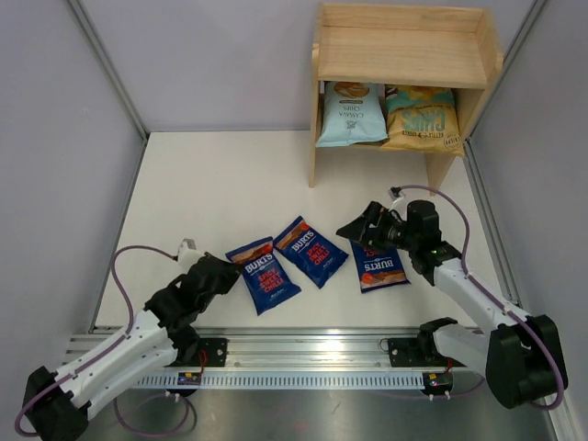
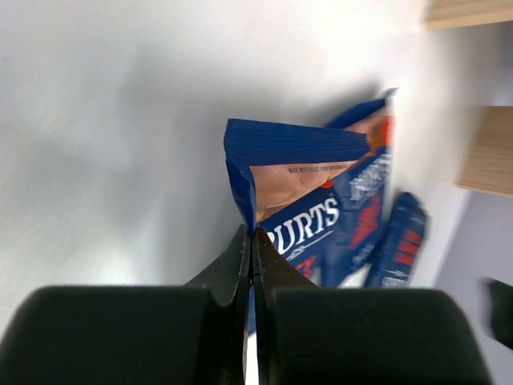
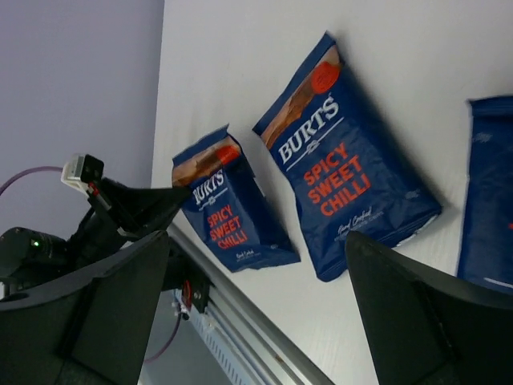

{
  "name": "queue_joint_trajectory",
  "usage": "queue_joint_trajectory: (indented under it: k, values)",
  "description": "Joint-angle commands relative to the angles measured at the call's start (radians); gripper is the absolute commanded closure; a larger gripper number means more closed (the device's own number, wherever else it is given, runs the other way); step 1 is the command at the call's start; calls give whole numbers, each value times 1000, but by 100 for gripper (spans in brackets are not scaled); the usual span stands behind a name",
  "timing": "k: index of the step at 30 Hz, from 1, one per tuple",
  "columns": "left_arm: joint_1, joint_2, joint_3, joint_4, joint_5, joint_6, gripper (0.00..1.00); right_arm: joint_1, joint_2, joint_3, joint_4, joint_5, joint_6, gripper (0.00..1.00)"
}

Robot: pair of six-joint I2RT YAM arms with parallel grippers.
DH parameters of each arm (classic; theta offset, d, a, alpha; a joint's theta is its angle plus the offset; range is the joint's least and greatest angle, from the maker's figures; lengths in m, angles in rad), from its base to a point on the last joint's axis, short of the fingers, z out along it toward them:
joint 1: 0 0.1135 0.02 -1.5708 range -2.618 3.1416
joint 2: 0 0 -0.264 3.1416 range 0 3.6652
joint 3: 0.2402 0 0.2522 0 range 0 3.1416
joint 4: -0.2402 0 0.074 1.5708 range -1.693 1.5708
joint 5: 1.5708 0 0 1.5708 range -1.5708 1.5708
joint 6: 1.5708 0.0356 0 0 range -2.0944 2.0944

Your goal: Place and organize the chips bags onto the shelf

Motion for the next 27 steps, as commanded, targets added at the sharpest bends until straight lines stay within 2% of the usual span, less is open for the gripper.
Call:
queue_joint_trajectory:
  k: [1,9,14,17,27]
  values:
    - [-4,-126,-25,77,-69,48,100,87,52,-80,318,-100,99,2]
    - [-4,-222,13,83,-56,58,100,219,192,-189,691,-88,217,4]
    - [-4,-213,65,205,25,111,100,311,217,-181,775,-102,130,4]
    - [-4,-199,93,296,91,143,100,323,221,-180,796,-102,69,4]
    - [-4,-161,146,480,269,107,100,397,240,-149,952,-116,65,3]
